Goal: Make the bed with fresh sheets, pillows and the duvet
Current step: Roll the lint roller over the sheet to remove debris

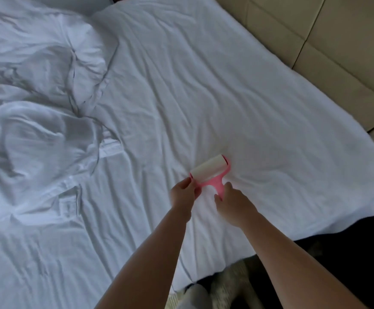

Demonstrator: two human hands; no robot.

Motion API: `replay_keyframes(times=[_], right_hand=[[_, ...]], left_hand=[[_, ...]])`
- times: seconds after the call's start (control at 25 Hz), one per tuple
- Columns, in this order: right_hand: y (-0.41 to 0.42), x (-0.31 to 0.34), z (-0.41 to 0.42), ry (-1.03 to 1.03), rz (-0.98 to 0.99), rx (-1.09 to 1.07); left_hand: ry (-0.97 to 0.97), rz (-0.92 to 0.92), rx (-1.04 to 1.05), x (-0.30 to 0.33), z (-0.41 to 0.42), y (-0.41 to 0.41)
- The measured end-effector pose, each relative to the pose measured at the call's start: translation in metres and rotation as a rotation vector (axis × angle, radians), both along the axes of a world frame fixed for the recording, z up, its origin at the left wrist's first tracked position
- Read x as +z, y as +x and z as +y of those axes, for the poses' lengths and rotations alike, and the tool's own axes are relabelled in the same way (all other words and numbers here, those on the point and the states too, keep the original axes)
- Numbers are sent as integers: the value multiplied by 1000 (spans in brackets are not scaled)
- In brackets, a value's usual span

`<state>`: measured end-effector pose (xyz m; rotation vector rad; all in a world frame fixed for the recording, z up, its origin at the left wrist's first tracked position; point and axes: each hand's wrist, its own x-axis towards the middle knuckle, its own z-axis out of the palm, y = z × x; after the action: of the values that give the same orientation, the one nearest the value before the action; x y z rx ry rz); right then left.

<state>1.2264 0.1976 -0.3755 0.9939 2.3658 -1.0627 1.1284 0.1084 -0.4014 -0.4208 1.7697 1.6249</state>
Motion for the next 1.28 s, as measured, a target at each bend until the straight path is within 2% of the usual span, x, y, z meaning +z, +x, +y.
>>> replay_keyframes(times=[0.16, 0.36, 0.52, 0.72, 0.92, 1.08, 1.28], right_hand=[[19, 5, -1, -10, -24, 1], [0, 2, 0, 2, -64, -4], [-47, -15, 15, 23, -22, 6], [-104, -27, 33, 2, 21, -7], [-154, -31, 41, 12, 23, 9], [-180, -36, 46, 31, 31, 25], [-182, -36, 41, 38, 27, 25]], left_hand=[[33, -40, 5, 0, -6, 27], [-164, -24, -224, -2, -5, 10], [-131, 49, -150, -7, 12, -41], [-262, 154, -203, -18, 26, -112], [-309, 209, -132, -23, 37, -159], [-361, 273, -98, -28, 41, -181], [-336, 330, -120, -25, 36, -179]])
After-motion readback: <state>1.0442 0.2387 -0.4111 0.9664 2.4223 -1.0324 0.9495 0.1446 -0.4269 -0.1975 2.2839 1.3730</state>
